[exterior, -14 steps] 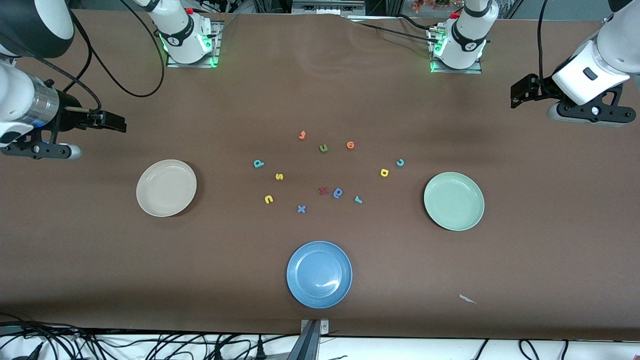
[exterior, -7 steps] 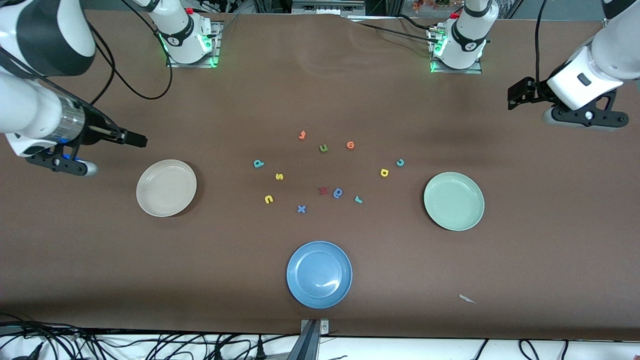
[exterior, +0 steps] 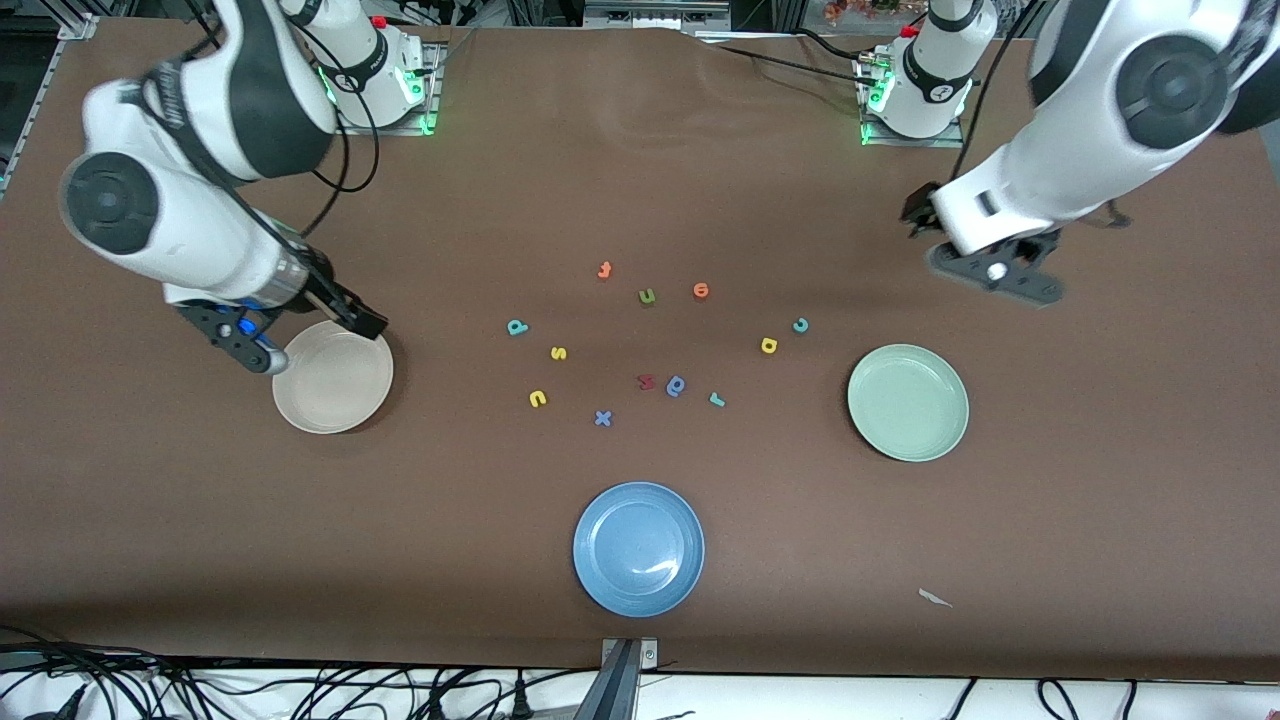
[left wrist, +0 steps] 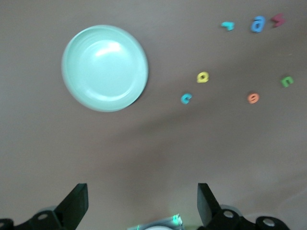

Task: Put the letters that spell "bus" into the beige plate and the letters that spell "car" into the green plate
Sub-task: 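Grasp yellow d with the left gripper while the right gripper grasps p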

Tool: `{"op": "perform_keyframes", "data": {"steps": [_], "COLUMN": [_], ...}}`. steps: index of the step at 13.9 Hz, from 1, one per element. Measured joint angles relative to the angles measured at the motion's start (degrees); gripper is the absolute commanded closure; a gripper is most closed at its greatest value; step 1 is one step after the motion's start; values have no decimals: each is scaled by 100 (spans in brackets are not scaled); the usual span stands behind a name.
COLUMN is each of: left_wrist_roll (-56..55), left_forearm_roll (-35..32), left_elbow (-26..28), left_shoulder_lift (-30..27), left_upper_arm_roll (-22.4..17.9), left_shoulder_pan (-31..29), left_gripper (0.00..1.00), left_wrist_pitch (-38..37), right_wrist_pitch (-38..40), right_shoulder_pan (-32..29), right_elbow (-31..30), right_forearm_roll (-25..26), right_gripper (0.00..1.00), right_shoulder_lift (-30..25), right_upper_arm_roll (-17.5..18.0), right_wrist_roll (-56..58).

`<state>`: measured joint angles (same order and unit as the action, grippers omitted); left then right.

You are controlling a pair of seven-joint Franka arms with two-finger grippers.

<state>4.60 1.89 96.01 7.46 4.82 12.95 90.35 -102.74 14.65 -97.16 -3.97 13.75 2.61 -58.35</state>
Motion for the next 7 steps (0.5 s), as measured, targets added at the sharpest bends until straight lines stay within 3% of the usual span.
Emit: {"op": "perform_keyframes", "data": {"steps": [4, 7], "left_wrist_roll": [392, 397], "left_forearm_roll": [263, 264], "left_elbow": [205, 1054], "left_shoulder_lift": [752, 931], "left_upper_arm_roll": [26, 233], "left_shoulder_pan": [36, 123], "left_gripper": [0, 0], "left_wrist_pitch": [1043, 2437], "right_wrist_pitch": [-1356, -2134], "right_shoulder_pan": [73, 76], "right_elbow": [-987, -1570], "right_forearm_roll": [2, 2], "right_gripper": [0, 0], "right_shoulder_lift": [24, 151], "right_upper_arm_roll": [376, 618], "right_wrist_roll": [-1674, -2489]}}
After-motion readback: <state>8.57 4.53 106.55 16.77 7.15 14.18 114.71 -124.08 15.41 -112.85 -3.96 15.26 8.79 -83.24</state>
